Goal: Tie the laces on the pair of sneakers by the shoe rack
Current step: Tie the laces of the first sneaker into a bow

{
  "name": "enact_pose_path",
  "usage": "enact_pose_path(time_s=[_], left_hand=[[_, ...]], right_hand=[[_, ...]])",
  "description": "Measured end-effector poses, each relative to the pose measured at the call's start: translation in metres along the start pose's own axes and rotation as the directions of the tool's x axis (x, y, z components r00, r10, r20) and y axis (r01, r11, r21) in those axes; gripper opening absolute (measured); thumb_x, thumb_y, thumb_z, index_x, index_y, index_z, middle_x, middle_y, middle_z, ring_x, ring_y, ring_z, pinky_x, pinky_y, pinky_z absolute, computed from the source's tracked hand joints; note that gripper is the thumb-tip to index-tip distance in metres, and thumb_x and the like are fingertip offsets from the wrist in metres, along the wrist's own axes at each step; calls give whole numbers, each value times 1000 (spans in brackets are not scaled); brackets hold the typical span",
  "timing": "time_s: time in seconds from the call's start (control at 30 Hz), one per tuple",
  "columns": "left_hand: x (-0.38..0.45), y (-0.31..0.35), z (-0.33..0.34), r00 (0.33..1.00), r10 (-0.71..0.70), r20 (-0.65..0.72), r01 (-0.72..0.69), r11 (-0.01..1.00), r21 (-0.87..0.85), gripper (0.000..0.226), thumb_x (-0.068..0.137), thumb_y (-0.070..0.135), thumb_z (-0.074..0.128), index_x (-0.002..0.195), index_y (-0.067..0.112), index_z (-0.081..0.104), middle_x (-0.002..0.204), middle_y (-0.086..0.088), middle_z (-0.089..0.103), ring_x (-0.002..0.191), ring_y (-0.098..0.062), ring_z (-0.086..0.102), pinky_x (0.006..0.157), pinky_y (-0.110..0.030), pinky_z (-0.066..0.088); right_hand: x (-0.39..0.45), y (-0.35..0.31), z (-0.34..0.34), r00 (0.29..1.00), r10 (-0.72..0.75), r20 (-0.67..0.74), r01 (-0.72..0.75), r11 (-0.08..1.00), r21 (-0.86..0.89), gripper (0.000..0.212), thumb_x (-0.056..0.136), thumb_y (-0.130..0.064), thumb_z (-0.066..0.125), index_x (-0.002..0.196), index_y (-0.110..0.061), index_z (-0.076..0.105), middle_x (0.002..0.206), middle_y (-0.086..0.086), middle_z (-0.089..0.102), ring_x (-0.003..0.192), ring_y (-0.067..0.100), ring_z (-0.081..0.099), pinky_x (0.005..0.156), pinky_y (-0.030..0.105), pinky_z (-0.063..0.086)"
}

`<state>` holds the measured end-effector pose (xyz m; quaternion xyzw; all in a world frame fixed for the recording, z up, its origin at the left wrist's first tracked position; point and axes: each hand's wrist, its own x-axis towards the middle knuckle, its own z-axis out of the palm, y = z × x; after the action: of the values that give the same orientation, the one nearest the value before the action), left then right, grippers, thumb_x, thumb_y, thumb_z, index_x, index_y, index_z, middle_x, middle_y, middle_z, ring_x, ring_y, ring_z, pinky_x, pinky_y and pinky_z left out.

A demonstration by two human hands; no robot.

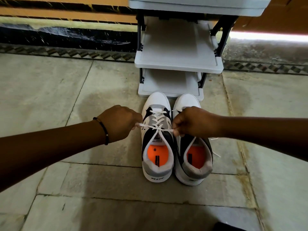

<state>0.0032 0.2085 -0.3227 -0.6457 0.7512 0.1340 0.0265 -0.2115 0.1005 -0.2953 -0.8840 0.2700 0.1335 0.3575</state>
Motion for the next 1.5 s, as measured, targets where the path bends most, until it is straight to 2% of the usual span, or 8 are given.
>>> enact_pose_path(time_s=[0.1,0.2,0.3,0.43,0.7,1.03,1.17,1.5], left_hand=[[-2,3,-6,992,-100,82,126,882,-455,23,93,21,43,77,24,59,70,2,62,62,-8,54,62,-18,43],[-1,12,-8,961,-252,117,233,502,-833,29,95,22,38,72,21,57,75,-3,61,70,-11,56,63,-20,44],[7,27,-9,894,-380,238,256,-4,-967,29,95,25,37,72,20,54,87,0,65,86,-14,60,73,-30,45],[11,40,-11,838,-401,370,272,-279,-921,29,96,28,34,74,21,52,84,2,69,88,-15,62,79,-34,46],[7,50,-2,875,-426,230,137,-237,-962,28,97,16,33,83,25,55,73,7,57,80,-12,59,69,-33,50],[6,51,5,935,-340,103,79,-85,-993,17,86,3,52,88,18,60,72,4,71,72,-6,67,62,-23,55],[10,50,8,930,-333,153,104,-159,-982,22,80,0,59,91,15,47,62,4,74,62,-7,70,56,-21,55],[16,48,3,929,-332,160,153,-48,-987,6,79,10,64,82,11,59,59,3,73,58,-6,69,53,-16,53]], right_hand=[[0,-1,-8,999,45,13,-45,843,536,11,85,-9,61,76,-10,68,67,-6,68,66,3,62,70,18,50],[5,-4,-2,991,128,22,-86,518,851,16,88,-3,53,76,-5,64,75,4,67,77,18,64,67,22,54],[15,-10,8,977,208,40,-112,347,931,13,89,-11,54,80,-8,62,80,4,66,89,25,62,84,36,54],[24,-16,9,973,230,29,-117,378,919,16,91,-15,53,82,-8,64,79,2,69,76,17,66,76,30,54],[29,-17,5,965,264,-4,-82,315,946,19,86,3,53,101,4,63,80,9,67,59,16,66,50,23,54],[32,-20,11,963,259,-74,-30,376,926,28,82,14,50,101,2,66,78,14,69,55,19,64,46,21,51],[30,-18,11,959,250,-131,-3,474,881,26,77,16,50,87,-5,61,65,8,66,65,25,63,57,31,53],[28,-21,-6,984,36,-177,66,840,538,16,76,12,61,85,2,69,68,9,66,61,16,64,61,28,57]])
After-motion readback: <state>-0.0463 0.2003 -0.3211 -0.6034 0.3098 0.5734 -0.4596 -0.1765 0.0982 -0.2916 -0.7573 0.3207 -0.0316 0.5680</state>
